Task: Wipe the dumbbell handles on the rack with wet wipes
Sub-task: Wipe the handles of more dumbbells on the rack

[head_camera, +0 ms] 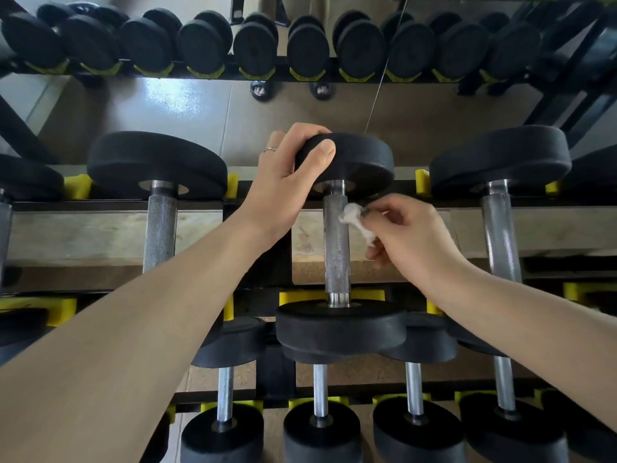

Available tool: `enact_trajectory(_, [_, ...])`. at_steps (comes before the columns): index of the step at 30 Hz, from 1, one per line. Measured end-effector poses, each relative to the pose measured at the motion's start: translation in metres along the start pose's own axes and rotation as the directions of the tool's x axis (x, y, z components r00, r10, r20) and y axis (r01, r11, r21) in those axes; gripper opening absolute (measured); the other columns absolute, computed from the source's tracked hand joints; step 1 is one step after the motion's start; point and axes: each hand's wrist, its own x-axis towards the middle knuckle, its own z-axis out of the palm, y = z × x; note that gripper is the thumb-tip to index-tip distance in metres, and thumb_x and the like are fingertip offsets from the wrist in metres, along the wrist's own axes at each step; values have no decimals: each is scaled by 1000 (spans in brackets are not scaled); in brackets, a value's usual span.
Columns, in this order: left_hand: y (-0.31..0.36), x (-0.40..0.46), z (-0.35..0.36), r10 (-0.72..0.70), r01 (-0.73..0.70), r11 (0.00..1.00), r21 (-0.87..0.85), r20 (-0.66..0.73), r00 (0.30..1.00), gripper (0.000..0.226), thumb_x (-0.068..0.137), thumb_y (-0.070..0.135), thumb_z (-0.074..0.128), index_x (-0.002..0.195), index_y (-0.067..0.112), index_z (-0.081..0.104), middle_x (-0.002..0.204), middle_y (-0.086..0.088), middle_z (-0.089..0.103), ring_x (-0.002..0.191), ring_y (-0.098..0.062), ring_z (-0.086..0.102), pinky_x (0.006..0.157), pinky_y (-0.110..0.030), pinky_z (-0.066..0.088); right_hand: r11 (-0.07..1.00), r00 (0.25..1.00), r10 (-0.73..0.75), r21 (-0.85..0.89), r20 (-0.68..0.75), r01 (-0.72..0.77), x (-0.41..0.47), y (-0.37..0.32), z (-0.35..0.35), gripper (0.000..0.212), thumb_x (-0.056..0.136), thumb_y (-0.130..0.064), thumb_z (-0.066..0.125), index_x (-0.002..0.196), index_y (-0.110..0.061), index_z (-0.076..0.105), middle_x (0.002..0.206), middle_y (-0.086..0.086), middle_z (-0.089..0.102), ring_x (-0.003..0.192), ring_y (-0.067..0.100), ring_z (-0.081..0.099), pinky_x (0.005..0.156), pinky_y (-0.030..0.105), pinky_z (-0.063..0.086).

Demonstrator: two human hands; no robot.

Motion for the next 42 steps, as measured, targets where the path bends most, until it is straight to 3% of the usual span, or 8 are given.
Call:
enact_trajectory(6, [-1,0,-1,13,-13,999,32,8,1000,14,99,47,47,108,44,58,120,0,52,118,-16,46,101,-32,42,798,915,399,510,-50,-320,25,-12,11,17,98,-13,60,114,-15,64,87,10,67,61,15,65,57,27,55])
enact_trajectory(10, [-1,0,-1,32,-32,999,43,-4,999,11,101,44,47,105,49,55,118,4,53,120,-15,46,98,-26,39,867,955,293,407,52,-288,18,-9,19,19,99,-15,57,116,-19,64,91,10,71,59,16,65,52,26,53])
enact_trajectory(13, [0,0,0,32,-31,999,33,-21,999,11,99,47,47,104,50,56,117,5,53,122,-17,45,101,-30,40,998,999,-8,57,-36,10,8,-7,18,13,101,-19,55,111,-22,62,87,3,70,62,10,68,54,19,53])
enact_trajectory(19, [3,-2,-1,30,-30,999,36,-1,1000,11,104,38,47,106,46,55,117,7,51,120,-12,46,95,-21,38,703,793,-609,-444,29,556,3,9,17,13,97,-12,60,108,-15,67,98,-1,64,78,5,58,65,11,46])
enact_trajectory(25, [4,-3,-1,26,-27,998,54,2,1000,10,105,39,46,110,45,54,120,6,51,122,-12,46,98,-23,40,712,764,-645,-348,18,609,11,13,13,17,95,-5,58,107,-17,62,102,-1,57,82,14,59,68,29,54])
enact_trajectory(31, [4,-2,0,23,-23,999,43,-9,1000,11,106,36,47,109,43,53,120,6,51,119,-8,47,96,-15,38,647,750,-650,-428,123,631,10,21,7,20,94,-19,59,113,-21,66,104,-6,60,81,8,58,67,18,51])
enact_trajectory(37, [3,-1,3,40,-41,999,-4,-33,999,11,103,35,48,107,42,56,117,7,52,118,-9,47,97,-17,40,797,837,-519,-257,173,547,23,7,-6,11,90,-18,69,98,-24,74,89,-13,65,78,2,63,73,21,53])
enact_trajectory(42, [5,-2,2,1,0,1000,12,-27,1000,11,104,34,48,106,42,56,116,7,51,117,-8,46,94,-11,38,675,719,-428,-335,548,657,-10,15,-8,14,90,-29,64,99,-24,74,97,-15,64,88,-1,63,82,24,55])
